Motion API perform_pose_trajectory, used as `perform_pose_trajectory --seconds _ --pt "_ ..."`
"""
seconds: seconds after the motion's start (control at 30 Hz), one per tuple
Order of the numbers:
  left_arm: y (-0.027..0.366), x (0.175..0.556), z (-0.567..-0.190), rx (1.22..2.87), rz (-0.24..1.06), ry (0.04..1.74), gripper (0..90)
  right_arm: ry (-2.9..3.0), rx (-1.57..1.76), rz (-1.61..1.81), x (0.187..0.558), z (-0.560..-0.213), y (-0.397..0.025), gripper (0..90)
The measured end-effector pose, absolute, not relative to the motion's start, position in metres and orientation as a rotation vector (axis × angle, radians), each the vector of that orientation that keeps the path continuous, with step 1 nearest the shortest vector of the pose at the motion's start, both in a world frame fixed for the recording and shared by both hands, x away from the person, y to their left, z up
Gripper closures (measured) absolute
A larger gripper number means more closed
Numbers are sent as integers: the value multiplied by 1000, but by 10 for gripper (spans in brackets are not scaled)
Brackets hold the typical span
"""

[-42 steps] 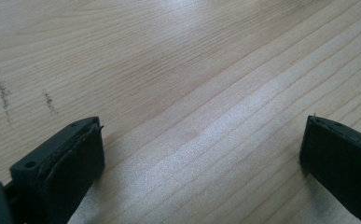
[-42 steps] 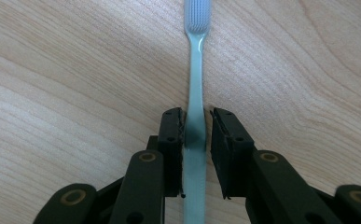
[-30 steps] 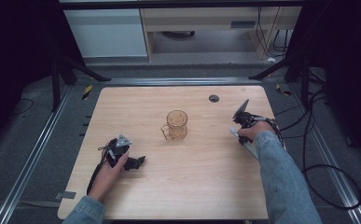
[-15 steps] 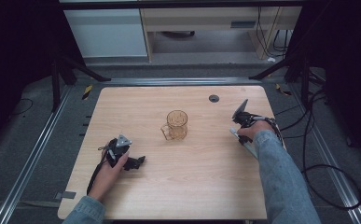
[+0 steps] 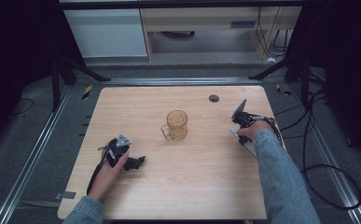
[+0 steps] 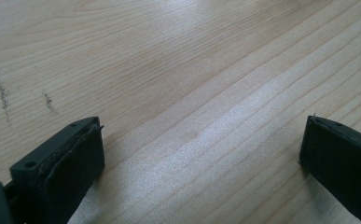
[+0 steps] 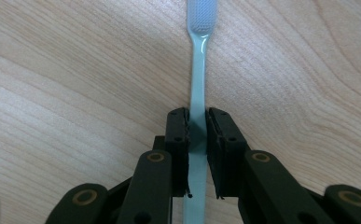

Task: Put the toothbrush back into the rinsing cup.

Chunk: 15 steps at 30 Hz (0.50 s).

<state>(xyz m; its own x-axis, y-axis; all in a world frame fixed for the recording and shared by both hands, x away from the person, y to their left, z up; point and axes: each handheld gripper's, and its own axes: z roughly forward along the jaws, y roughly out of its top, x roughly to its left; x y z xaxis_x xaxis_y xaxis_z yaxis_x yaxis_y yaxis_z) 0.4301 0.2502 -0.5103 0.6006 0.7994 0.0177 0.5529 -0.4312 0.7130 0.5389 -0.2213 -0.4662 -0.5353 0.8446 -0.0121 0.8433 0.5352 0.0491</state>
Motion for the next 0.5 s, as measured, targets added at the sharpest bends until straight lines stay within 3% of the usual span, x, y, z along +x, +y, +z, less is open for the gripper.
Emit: perform_pose_trajectory --seconds 0.5 --pt "250 430 -510 2149 468 1064 0 2720 1509 124 537 -456 -226 795"
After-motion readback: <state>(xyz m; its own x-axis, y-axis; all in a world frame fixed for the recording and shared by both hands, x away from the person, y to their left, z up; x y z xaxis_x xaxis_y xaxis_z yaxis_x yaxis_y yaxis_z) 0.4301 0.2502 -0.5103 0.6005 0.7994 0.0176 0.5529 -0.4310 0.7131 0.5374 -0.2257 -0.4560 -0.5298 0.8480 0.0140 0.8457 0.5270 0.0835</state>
